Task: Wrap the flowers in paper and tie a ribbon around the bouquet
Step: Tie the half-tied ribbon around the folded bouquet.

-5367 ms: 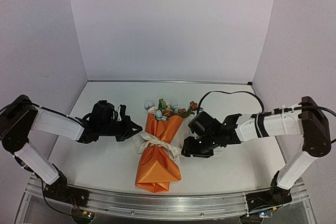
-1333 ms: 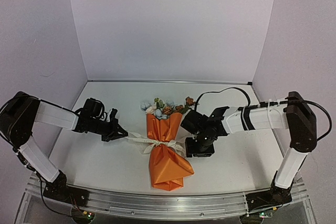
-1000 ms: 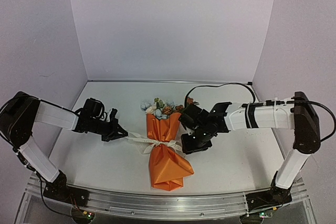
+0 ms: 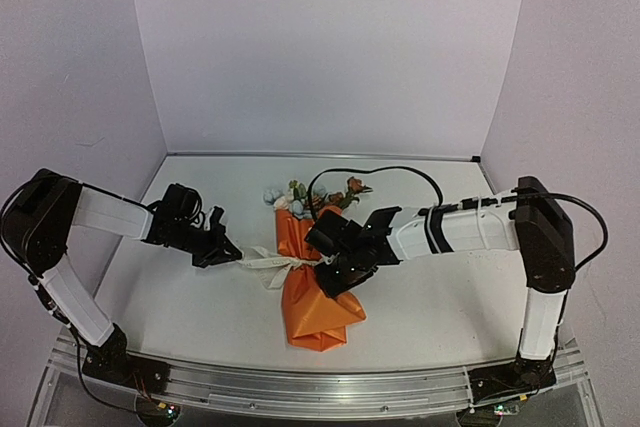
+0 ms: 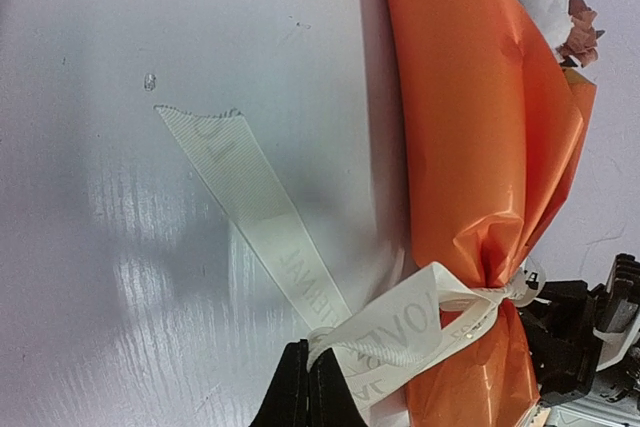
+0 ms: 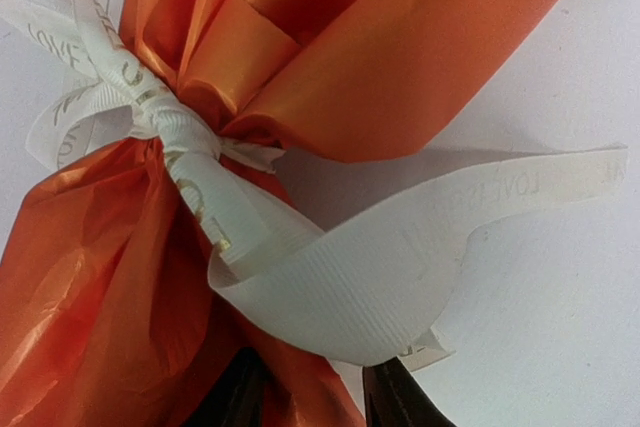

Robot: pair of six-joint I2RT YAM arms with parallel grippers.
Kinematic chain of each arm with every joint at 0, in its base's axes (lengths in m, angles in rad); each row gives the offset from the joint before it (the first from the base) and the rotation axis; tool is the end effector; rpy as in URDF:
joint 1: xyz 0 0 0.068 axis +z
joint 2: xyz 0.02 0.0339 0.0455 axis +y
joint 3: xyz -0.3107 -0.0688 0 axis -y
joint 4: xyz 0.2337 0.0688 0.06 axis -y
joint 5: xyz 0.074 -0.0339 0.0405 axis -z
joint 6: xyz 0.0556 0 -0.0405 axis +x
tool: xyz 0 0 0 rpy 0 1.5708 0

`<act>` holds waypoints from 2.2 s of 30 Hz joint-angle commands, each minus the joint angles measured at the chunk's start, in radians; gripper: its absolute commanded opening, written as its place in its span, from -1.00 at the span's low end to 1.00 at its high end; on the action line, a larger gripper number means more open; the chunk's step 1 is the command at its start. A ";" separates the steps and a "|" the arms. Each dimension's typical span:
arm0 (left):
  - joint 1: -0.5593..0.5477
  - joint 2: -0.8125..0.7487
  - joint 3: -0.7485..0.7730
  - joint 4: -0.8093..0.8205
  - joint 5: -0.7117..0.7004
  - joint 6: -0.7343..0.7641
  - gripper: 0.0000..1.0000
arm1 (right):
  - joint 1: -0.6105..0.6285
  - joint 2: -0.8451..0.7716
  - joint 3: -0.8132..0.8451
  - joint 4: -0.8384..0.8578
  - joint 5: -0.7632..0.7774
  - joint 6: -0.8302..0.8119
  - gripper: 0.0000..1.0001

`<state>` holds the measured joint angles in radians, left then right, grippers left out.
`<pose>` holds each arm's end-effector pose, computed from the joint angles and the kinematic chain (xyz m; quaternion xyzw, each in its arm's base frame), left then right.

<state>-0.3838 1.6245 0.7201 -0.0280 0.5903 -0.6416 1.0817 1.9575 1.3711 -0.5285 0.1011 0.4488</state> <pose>0.2665 -0.1410 0.1806 -0.0262 0.9126 -0.3880 0.1262 0.2032 0.3699 0.2058 -0.2919 0.9281 0.1208 0.1969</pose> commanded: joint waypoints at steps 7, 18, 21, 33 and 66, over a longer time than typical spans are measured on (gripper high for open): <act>0.025 0.012 0.059 -0.019 0.002 0.038 -1.00 | 0.002 0.054 0.081 0.100 -0.013 0.035 -0.89; 0.067 0.014 0.106 -0.059 0.023 0.100 -1.00 | 0.066 -0.036 0.065 0.074 -0.113 0.084 -0.31; 0.067 0.021 0.118 -0.071 0.032 0.111 -1.00 | 0.051 -0.091 0.039 0.044 -0.098 0.080 -0.07; 0.074 0.030 0.144 -0.094 0.035 0.126 -1.00 | 0.004 -0.086 0.038 0.013 -0.144 0.142 -0.46; 0.085 0.004 0.127 -0.084 0.023 0.106 -1.00 | -0.002 0.086 0.005 0.064 -0.029 0.381 -0.15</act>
<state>-0.3065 1.6573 0.8448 -0.1320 0.6104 -0.5245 1.0720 2.0192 1.3324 -0.4825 0.0172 0.8151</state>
